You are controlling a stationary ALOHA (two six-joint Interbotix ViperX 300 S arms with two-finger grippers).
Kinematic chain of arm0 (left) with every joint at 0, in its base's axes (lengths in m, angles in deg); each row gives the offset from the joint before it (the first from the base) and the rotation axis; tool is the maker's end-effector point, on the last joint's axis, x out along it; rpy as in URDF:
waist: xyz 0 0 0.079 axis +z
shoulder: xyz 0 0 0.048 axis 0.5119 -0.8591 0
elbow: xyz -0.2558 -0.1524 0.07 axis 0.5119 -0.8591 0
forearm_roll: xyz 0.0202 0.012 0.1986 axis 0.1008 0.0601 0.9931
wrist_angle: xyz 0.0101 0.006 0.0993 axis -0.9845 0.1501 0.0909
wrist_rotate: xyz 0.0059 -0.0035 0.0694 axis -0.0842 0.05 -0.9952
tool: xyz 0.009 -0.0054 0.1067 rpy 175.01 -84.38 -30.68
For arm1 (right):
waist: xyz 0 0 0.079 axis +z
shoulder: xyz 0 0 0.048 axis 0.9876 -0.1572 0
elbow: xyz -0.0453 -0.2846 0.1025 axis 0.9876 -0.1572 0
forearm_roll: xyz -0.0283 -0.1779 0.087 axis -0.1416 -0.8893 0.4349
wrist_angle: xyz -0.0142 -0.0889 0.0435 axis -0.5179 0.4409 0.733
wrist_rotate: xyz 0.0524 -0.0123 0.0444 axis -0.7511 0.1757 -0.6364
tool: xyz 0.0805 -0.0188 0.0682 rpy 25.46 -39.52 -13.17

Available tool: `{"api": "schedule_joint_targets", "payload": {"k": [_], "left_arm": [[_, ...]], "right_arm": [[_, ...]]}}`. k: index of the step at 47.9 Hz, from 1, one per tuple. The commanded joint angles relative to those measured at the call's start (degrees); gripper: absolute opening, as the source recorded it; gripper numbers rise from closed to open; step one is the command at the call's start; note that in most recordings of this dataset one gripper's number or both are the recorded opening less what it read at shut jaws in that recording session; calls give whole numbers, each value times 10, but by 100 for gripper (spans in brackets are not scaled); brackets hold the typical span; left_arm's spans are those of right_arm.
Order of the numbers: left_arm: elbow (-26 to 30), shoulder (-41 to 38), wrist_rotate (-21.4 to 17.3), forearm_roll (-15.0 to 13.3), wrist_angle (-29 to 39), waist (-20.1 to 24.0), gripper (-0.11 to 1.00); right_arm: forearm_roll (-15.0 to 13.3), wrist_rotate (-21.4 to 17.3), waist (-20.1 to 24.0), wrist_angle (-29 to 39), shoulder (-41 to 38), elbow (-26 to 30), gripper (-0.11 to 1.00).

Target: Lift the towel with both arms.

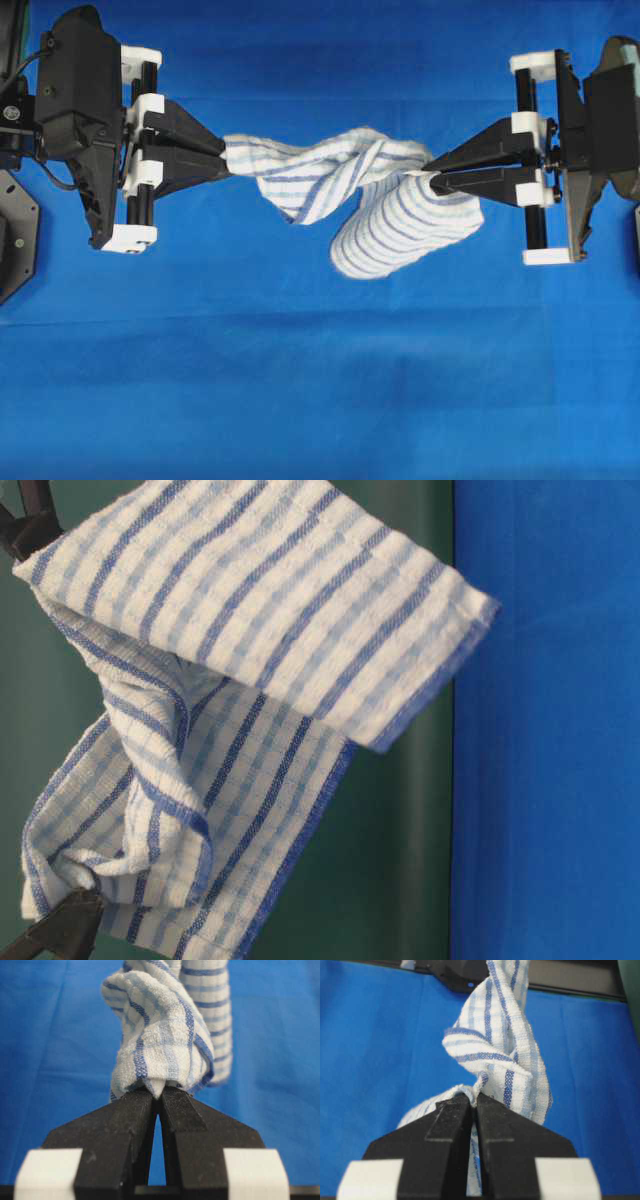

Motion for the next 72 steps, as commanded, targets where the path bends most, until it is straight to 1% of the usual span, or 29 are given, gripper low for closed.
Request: {"api": "schedule_joint_targets", "payload": {"k": [1,8,14,17,19,21,22,24,25,29,30,32,33,35,38,58,67,72], "left_arm": [[15,2,-1,3,-3,-9,1],[17,-2,-7,4,-2,-19,1],[17,-2,-36,4,-3,-27,2],[18,-2,-45,4,-5,-30,6],[18,-2,-47,2,-6,-31,14],[17,-1,-47,1,-9,-31,24],[17,-1,-46,0,-11,-31,30],[16,1,-44,1,-13,-30,42],[16,2,-44,0,-15,-31,50],[13,6,-43,0,-18,-31,74],[13,7,-43,0,-18,-31,79],[11,9,-43,0,-18,-31,87],[11,10,-43,0,-18,-31,88],[11,11,-42,0,-18,-30,87],[9,13,-42,0,-18,-30,85],[6,7,-41,0,-9,-31,85],[-13,-25,-39,-5,-13,-33,85],[-23,-57,-24,-5,-13,-42,85]], "right_arm": [[-1,0,-3,-1,3,14,4],[-1,0,-3,-1,1,15,4],[-1,0,-3,-1,1,15,4],[-1,-3,-3,-1,1,15,4],[-1,-4,-3,-1,1,15,5],[-1,-5,-3,-1,1,15,5],[-1,-5,-3,-1,1,15,8],[-1,-5,-3,-1,1,15,20],[-1,-5,-3,-1,1,15,27],[-1,-5,-2,-1,1,14,50],[-1,-5,-3,-1,1,15,57],[-1,-5,-2,-1,1,15,65],[-1,-5,-3,-1,1,15,68],[-1,-5,-3,-1,1,15,69],[-1,-5,-2,-1,1,15,68],[1,-6,-2,-1,-8,10,69],[12,-12,2,-4,-39,-6,69],[21,-23,9,-9,-62,-21,69]]}}
